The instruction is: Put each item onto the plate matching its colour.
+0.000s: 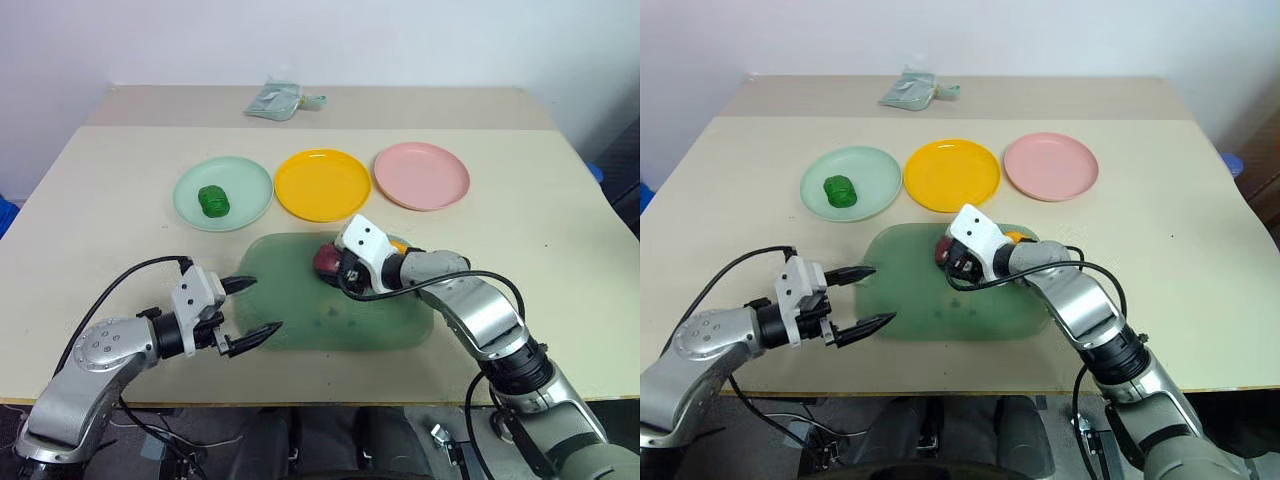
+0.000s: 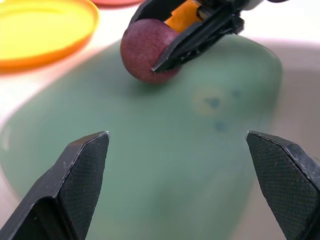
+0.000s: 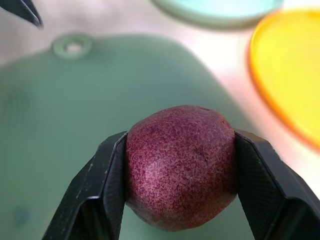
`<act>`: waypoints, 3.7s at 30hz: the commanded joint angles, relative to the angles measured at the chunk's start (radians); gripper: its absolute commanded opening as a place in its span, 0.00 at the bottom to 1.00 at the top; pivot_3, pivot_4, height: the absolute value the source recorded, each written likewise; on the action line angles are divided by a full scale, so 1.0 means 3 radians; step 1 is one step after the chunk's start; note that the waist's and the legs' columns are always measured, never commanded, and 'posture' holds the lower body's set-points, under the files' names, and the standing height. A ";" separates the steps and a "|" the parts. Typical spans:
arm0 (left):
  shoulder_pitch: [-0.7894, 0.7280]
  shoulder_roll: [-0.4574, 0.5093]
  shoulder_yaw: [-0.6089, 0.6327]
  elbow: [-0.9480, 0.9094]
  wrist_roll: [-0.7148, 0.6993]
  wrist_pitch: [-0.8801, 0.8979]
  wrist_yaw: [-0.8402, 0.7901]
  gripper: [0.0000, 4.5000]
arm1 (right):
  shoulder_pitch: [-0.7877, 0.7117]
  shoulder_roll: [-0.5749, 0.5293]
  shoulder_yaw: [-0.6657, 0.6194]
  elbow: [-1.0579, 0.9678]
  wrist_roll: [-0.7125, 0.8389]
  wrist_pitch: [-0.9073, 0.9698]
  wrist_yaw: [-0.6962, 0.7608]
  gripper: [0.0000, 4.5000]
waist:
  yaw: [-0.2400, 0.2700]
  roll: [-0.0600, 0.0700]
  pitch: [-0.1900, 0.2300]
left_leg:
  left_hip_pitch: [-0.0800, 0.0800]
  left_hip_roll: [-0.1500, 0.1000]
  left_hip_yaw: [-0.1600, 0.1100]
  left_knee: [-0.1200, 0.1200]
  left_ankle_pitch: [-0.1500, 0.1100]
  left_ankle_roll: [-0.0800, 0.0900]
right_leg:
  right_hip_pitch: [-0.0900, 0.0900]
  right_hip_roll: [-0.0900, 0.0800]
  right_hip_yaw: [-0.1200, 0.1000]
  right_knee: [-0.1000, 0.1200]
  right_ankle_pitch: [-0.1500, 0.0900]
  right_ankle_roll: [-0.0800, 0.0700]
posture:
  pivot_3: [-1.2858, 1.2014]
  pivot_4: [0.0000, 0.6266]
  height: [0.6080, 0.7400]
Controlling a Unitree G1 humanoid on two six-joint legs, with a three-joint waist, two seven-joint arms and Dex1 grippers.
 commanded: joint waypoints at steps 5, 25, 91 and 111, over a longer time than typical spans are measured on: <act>-0.0130 -0.0140 -0.0024 -0.0021 -0.0027 -0.0035 0.0064 1.00 | -0.0798 0.0070 -0.0775 0.1162 -0.0347 -0.0369 -0.0763 0.53 | 0.0017 -0.0002 -0.0001 | 0.0000 -0.0002 0.0002 0.0000 0.0001 -0.0001 | -0.0003 0.0002 -0.0001 0.0003 0.0000 0.0000 | 0.52 0.24 1.00; 0.0060 -0.0270 -0.0105 -0.0254 -0.0005 0.0023 0.0322 1.00 | -0.0371 -0.0376 -0.1222 0.1515 0.0617 -0.1623 0.0874 0.99 | 0.0017 0.0010 0.0006 | -0.0002 0.0006 0.0015 -0.0004 0.0001 0.0002 | -0.0003 0.0006 0.0000 0.0001 0.0000 0.0001 | 0.52 0.24 1.00; -0.0054 -0.0257 0.0080 -0.0127 -0.0017 0.0039 0.0359 1.00 | -0.1339 0.0813 -0.0654 0.3339 -0.0567 -0.1961 -0.0421 0.74 | -0.0011 0.0019 0.0004 | -0.0003 0.0005 0.0008 -0.0004 0.0003 -0.0006 | -0.0009 0.0000 -0.0001 0.0001 0.0000 -0.0003 | 0.52 0.24 1.00; 0.0366 -0.0455 0.0850 0.0101 0.0094 -0.0263 0.0763 1.00 | -0.0358 -0.0281 -0.1204 0.2058 0.0095 -0.2308 0.0932 0.99 | 0.0004 0.0022 0.0007 | -0.0005 0.0001 0.0012 -0.0002 0.0002 -0.0002 | -0.0005 0.0002 -0.0003 0.0000 0.0001 -0.0002 | 0.52 0.24 1.00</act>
